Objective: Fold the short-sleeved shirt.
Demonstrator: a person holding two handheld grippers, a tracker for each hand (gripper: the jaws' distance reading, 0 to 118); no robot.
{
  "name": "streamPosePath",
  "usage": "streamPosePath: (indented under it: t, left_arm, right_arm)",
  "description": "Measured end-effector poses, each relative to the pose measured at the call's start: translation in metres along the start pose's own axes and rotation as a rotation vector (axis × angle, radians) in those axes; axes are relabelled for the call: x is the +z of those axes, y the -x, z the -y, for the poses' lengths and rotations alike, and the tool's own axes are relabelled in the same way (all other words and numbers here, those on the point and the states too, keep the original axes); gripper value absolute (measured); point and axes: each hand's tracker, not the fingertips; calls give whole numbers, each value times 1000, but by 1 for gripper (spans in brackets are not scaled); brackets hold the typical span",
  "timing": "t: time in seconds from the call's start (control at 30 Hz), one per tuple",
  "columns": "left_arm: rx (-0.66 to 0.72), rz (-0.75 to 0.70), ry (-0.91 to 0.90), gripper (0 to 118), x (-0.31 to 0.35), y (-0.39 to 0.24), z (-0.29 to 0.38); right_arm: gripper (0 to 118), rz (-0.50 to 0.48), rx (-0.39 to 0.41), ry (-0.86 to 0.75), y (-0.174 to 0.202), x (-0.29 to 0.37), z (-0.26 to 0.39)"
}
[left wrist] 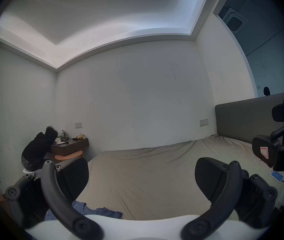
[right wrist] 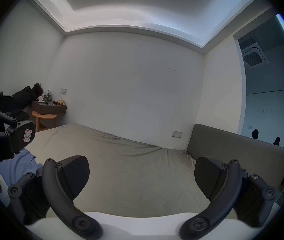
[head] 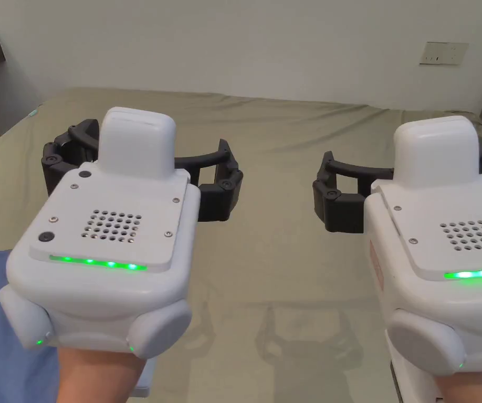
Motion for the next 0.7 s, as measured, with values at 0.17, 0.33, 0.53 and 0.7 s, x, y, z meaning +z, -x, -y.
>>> streamPosePath:
  t: [0.17,0.33,0.53,0.7]
  left_arm:
    - [4,-3,-3,118,1,1,-1]
    - [4,-7,-3,118,1,2,-1]
    - [-9,-14,-2,118,1,2,0]
    - [-13,-8,-2,118,1,2,1]
  right_arm:
    - [118,0,-2,-3,0,1,-1]
    - [118,0,-1,-3,1,1,-1]
    - [118,-4,-4,0,1,0,0]
    - [118,-3,2,4,1,0,0]
